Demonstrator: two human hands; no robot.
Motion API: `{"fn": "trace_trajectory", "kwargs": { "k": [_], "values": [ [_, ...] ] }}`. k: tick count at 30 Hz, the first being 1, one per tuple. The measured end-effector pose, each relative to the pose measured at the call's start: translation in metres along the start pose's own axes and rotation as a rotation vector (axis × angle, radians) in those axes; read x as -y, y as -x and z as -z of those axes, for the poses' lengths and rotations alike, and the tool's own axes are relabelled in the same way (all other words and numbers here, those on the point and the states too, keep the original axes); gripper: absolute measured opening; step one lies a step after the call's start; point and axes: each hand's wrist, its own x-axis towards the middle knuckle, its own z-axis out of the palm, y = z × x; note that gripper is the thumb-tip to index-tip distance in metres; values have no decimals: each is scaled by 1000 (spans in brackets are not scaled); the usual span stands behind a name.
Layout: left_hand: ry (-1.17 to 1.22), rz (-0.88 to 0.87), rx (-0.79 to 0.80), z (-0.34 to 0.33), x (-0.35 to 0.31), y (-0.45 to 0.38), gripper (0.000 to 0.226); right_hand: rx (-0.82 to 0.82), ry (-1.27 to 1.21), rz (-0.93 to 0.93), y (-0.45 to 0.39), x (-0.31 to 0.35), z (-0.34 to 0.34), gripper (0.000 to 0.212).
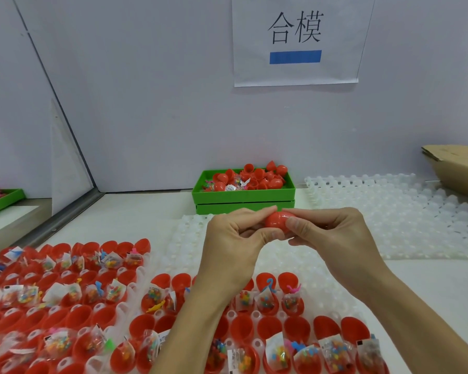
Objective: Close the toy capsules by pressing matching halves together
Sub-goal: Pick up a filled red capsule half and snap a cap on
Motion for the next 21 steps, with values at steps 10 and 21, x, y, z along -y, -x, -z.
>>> {"fn": "trace_trajectory", "kwargs": {
  "k": [10, 21],
  "values": [
    [55, 12, 18, 0, -5, 1, 34, 6, -39, 9, -2, 0, 3, 29],
    [31, 21, -12, 4, 2, -2, 36, -17, 41, 53, 0, 2, -3, 19]
  ]
}}
